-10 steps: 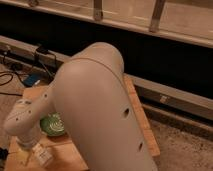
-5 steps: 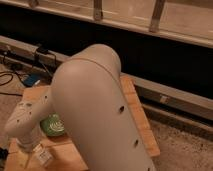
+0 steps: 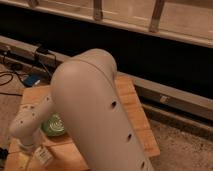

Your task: Place the bottle in the ceramic bowl

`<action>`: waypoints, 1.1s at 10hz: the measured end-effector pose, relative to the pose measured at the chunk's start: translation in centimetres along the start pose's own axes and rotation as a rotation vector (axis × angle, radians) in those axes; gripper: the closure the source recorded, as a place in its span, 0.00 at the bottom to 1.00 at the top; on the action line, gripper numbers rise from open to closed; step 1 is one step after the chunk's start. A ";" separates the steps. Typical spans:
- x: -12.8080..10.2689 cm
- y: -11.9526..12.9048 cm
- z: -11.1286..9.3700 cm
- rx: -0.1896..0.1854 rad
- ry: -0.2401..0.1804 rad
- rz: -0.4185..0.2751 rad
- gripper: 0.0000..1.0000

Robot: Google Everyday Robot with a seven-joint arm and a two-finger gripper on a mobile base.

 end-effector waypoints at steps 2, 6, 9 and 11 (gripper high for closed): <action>-0.3 -0.2 1.3 -0.016 0.011 0.004 0.20; -1.4 -0.2 3.3 -0.044 0.016 -0.013 0.37; -1.4 -0.3 3.4 -0.044 0.015 -0.016 0.65; -1.5 -0.2 3.3 -0.044 0.015 -0.018 0.85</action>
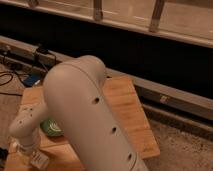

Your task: Place the bottle in the ceramic bowl

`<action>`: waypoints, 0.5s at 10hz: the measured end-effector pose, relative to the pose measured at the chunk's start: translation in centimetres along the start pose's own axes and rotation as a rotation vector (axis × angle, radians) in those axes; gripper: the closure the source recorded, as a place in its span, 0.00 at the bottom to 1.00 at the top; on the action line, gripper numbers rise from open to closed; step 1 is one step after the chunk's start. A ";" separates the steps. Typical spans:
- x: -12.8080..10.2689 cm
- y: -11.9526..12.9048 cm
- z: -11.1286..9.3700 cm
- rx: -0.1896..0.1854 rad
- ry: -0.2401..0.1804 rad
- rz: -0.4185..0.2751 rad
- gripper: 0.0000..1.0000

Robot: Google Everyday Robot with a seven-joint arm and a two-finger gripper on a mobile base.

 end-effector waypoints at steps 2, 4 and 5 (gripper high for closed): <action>-0.1 -0.1 0.2 0.000 -0.014 -0.005 1.00; -0.1 -0.1 0.1 0.000 -0.015 -0.006 1.00; -0.1 0.0 0.0 0.000 -0.015 -0.005 1.00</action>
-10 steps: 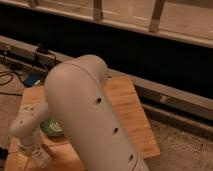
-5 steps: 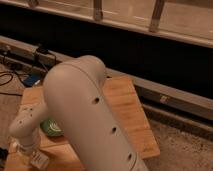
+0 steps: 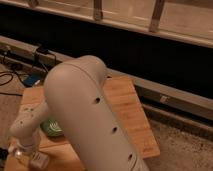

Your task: Place the bottle in the ceramic bowl

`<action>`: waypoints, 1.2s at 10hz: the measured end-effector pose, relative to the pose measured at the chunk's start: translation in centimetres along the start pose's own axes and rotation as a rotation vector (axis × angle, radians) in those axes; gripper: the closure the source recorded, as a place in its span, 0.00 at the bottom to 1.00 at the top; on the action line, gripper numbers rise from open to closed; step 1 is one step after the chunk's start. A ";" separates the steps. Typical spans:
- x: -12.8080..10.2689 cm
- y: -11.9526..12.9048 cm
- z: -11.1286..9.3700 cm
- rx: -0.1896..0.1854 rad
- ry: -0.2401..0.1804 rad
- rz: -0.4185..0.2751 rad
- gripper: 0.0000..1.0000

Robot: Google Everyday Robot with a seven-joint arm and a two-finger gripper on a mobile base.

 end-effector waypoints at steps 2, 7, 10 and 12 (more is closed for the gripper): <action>0.0 0.0 -0.1 0.002 0.001 -0.001 1.00; 0.3 0.4 -8.7 0.152 -0.040 -0.010 1.00; 1.3 -2.6 -15.3 0.222 -0.053 0.015 1.00; 2.5 -6.3 -18.2 0.260 -0.042 0.042 1.00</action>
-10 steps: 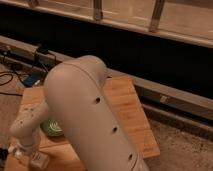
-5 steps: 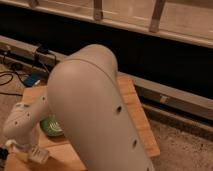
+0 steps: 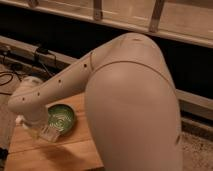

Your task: Place the bottle in the ceramic bowl

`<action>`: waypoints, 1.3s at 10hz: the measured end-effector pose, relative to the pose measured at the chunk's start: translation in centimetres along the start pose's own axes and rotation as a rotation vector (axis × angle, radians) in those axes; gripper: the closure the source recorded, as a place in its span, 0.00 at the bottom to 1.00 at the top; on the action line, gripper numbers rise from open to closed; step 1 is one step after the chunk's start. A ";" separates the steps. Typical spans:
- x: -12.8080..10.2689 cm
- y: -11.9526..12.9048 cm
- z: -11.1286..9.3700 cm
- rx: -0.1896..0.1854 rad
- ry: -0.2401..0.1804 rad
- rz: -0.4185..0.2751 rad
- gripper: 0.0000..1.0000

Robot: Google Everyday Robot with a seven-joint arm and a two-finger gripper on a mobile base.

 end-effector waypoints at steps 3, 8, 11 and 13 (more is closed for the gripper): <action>0.9 -6.5 -0.9 0.020 0.012 0.012 1.00; 1.1 -11.3 1.2 -0.008 -0.008 0.010 0.79; 1.1 -11.3 1.2 -0.008 -0.009 0.010 0.50; 1.2 -11.4 1.2 -0.008 -0.008 0.011 0.30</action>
